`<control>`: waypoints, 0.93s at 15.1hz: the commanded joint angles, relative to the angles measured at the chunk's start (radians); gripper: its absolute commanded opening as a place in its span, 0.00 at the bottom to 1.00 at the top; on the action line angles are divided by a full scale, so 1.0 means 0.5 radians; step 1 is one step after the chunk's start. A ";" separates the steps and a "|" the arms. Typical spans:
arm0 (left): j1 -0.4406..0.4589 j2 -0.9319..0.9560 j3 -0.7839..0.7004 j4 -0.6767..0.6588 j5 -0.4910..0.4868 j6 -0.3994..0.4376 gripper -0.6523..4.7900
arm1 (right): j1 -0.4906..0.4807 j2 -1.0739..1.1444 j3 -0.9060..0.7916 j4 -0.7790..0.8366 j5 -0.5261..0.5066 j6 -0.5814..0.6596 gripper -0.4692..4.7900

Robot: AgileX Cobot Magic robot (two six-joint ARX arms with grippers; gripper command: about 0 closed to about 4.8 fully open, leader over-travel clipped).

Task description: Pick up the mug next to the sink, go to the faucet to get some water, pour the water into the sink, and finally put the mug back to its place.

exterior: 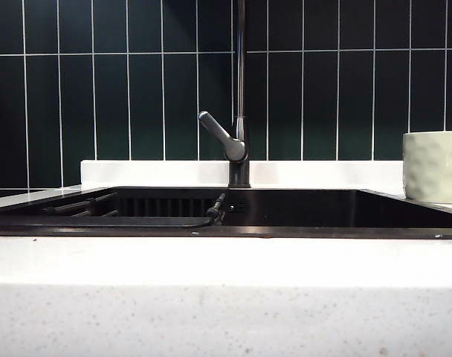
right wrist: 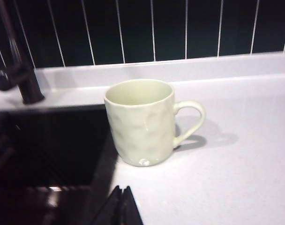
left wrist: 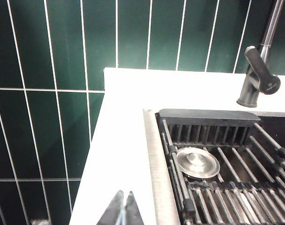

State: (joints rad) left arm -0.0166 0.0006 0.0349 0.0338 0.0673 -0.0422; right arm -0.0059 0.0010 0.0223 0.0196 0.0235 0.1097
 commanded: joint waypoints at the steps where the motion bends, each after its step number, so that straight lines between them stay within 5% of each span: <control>1: 0.001 0.001 0.217 -0.167 -0.005 -0.007 0.11 | 0.003 0.021 0.279 -0.014 0.055 0.168 0.08; 3: 0.001 0.089 0.345 -0.121 -0.005 -0.007 0.11 | 0.002 0.168 0.531 -0.210 0.246 0.125 0.08; 6: 0.000 0.469 0.443 0.235 0.058 -0.105 0.11 | 0.001 0.509 0.746 -0.147 0.249 0.066 0.08; 12: -0.001 1.579 0.787 0.750 0.506 -0.095 0.11 | -0.002 1.315 1.009 -0.182 0.264 -0.121 0.08; 14: -0.001 1.861 0.826 1.009 0.639 -0.094 0.21 | -0.021 1.505 1.035 -0.170 0.265 -0.115 0.17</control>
State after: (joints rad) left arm -0.0166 0.9077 0.4377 0.4908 0.3698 -0.0906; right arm -0.0086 0.7399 0.5316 -0.0875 0.1501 0.0528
